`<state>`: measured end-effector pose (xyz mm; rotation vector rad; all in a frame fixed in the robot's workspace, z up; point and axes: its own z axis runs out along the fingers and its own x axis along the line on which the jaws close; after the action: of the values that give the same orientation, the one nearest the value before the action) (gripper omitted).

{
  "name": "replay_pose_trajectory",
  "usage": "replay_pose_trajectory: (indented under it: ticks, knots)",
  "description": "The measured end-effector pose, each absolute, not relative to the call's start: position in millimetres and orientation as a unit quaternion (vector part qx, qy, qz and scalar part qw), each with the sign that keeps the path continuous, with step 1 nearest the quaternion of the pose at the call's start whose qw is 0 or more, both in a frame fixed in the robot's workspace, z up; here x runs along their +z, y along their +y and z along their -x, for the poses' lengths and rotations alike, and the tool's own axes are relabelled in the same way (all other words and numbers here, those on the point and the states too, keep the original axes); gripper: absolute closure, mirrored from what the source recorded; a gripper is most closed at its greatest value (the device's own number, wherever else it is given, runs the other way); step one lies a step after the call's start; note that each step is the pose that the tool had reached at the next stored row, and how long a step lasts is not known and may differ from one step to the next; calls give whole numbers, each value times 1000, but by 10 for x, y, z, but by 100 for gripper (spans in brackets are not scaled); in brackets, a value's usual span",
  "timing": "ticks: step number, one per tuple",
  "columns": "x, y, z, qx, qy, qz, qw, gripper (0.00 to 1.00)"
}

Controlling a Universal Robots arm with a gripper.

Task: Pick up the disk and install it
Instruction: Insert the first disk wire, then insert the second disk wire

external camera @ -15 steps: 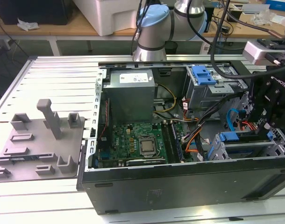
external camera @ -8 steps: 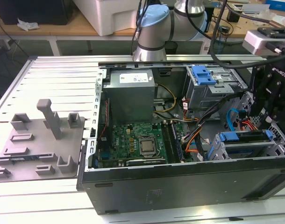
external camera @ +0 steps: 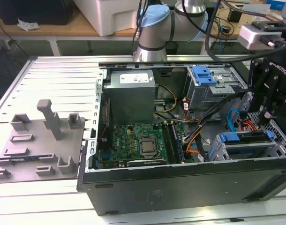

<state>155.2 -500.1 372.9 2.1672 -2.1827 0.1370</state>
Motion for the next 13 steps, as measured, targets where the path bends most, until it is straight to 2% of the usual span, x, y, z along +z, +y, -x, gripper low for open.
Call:
replay_pose_trajectory:
  ticks: [6, 13]
  knots:
    - [3821, -4864, -1517, 51, -709, -703, 25, 56]
    - [3821, -4864, -1504, 51, -709, -703, 25, 56]
